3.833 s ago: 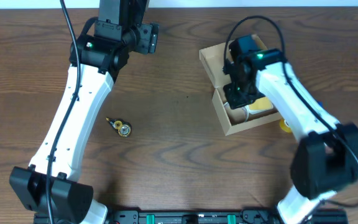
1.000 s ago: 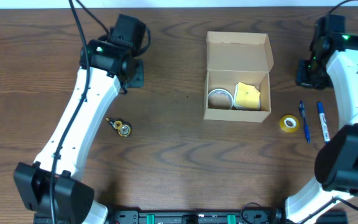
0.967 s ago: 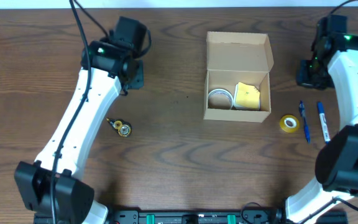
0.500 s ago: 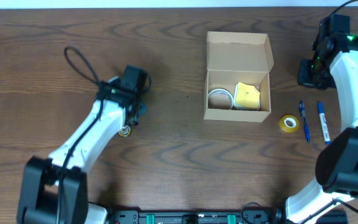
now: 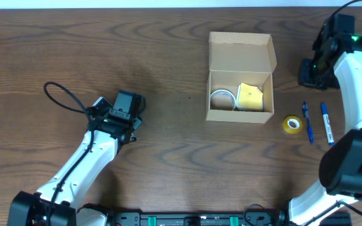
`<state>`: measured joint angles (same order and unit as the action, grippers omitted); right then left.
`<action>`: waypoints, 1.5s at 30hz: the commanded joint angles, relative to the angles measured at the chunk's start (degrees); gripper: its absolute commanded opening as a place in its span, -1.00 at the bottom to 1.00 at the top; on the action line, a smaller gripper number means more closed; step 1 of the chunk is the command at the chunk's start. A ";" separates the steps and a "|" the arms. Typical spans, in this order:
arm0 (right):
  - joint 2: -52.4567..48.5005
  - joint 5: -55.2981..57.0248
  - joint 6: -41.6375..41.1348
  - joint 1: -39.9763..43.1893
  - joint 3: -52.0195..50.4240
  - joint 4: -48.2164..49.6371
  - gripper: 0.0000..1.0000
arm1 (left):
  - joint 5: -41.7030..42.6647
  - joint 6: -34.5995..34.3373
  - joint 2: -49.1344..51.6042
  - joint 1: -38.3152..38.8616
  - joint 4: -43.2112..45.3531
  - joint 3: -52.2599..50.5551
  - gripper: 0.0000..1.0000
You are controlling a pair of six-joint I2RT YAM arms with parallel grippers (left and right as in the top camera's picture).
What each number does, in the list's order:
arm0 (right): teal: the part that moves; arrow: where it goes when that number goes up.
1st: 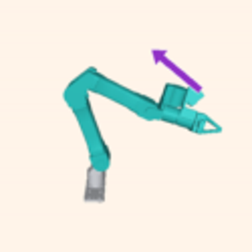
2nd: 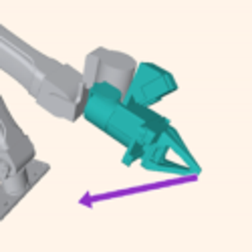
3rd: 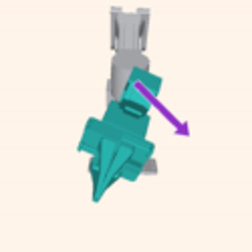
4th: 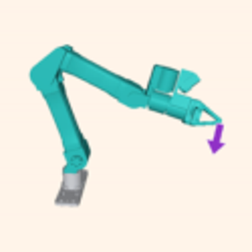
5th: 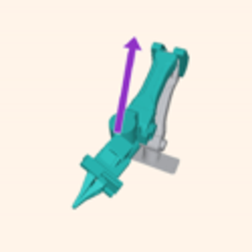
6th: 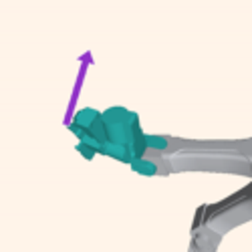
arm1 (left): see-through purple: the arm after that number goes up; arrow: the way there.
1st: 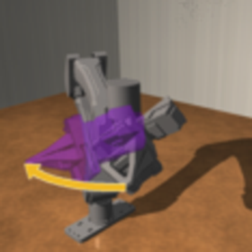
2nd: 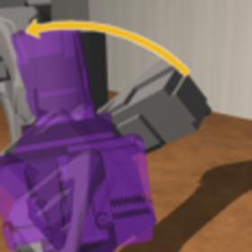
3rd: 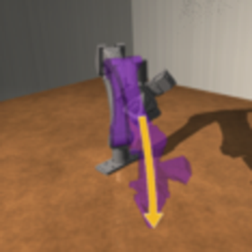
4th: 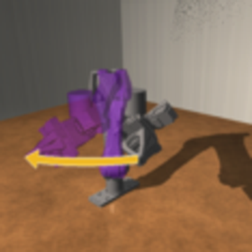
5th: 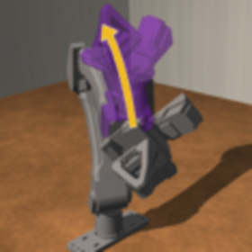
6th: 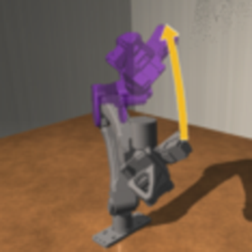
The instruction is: Pack container
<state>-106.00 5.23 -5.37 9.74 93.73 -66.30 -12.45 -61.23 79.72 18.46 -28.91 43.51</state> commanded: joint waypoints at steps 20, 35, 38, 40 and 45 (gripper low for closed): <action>1.64 -2.71 1.38 -0.02 0.09 0.63 -0.83 | 9.99 6.43 3.61 -8.74 7.06 -4.90 0.52; 1.64 -2.71 1.40 -0.02 0.09 0.59 -0.82 | 14.25 10.69 9.11 -8.74 10.14 -4.87 0.33; 1.64 -2.73 1.38 -0.02 0.09 0.57 -0.82 | 14.49 12.74 9.11 -8.74 10.10 -4.87 0.33; 1.64 -2.73 1.38 -0.02 0.09 0.57 -0.81 | 14.95 13.99 9.11 -8.74 9.64 -4.87 0.22; 1.64 -3.43 1.38 -0.02 0.09 0.57 -0.81 | 15.04 15.50 9.11 -8.74 8.11 -4.87 0.11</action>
<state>-106.00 2.66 -4.91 9.72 93.73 -65.76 1.34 -47.55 87.39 9.91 -19.33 39.13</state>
